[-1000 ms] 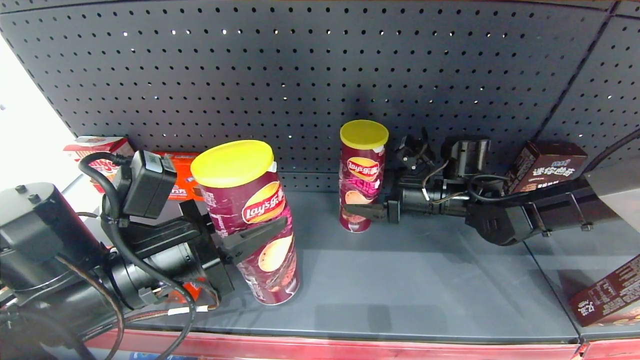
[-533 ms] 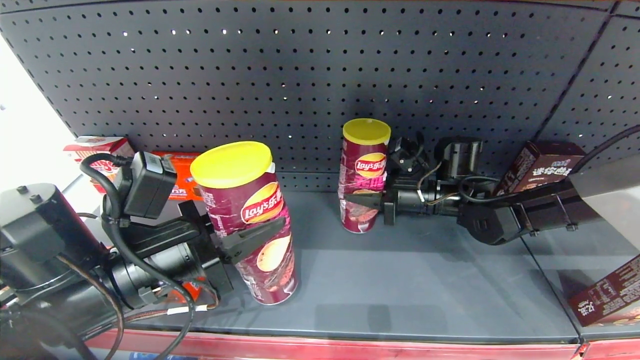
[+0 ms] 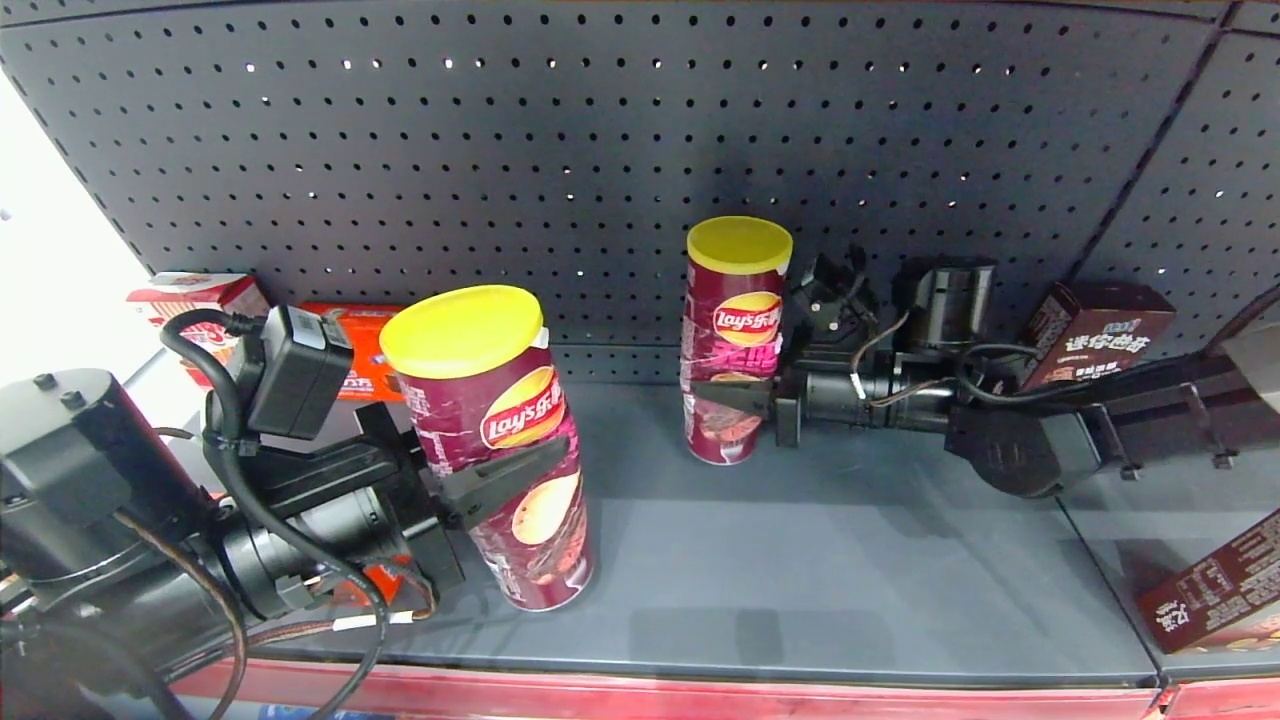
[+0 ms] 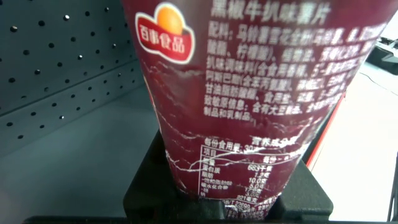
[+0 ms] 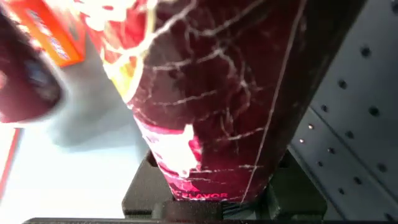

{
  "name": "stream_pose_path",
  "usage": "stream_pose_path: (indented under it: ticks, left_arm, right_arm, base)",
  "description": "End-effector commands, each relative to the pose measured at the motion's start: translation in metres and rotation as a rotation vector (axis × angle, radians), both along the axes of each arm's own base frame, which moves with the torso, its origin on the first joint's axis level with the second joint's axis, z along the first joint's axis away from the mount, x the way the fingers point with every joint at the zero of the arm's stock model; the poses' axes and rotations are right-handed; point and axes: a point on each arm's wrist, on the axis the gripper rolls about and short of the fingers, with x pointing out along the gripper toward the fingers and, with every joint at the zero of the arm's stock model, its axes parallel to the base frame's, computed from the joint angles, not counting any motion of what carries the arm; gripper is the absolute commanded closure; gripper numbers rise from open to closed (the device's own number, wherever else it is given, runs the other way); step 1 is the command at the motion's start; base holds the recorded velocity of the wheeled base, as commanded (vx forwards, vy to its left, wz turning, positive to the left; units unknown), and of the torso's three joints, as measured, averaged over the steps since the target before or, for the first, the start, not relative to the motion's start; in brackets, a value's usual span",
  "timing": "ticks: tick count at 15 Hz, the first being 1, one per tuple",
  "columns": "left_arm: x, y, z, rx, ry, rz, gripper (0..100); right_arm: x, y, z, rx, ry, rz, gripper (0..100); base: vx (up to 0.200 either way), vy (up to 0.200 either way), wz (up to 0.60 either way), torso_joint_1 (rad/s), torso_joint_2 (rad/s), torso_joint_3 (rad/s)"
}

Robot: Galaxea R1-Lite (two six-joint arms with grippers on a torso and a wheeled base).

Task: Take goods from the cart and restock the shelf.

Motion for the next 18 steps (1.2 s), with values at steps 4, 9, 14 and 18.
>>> stream_pose_path:
  ticks: [4,9,14,18]
  left_arm:
    - [0.0,0.0,0.0,-0.002,0.0,0.0,100]
    - [0.0,0.001,0.0,-0.001,0.002,0.003,100]
    - [0.0,0.001,0.0,-0.001,0.003,0.006,100]
    - [0.0,0.001,0.0,-0.002,0.005,0.008,100]
  right_arm:
    - [-0.086,-0.002,0.007,0.054,-0.077,-0.018,100]
    - [-0.133,-0.016,-0.029,0.018,-0.036,0.03,100]
    - [-0.124,-0.012,-0.059,0.001,-0.005,0.022,100]
    - [-0.117,-0.008,-0.066,-0.009,0.008,0.022,100]
  base:
    - [0.0,0.0,0.0,0.0,0.0,0.0]
    - [0.0,0.0,0.0,0.0,0.0,0.0]
    - [0.0,0.0,0.0,0.0,0.0,0.0]
    - [0.0,0.0,0.0,0.0,0.0,0.0]
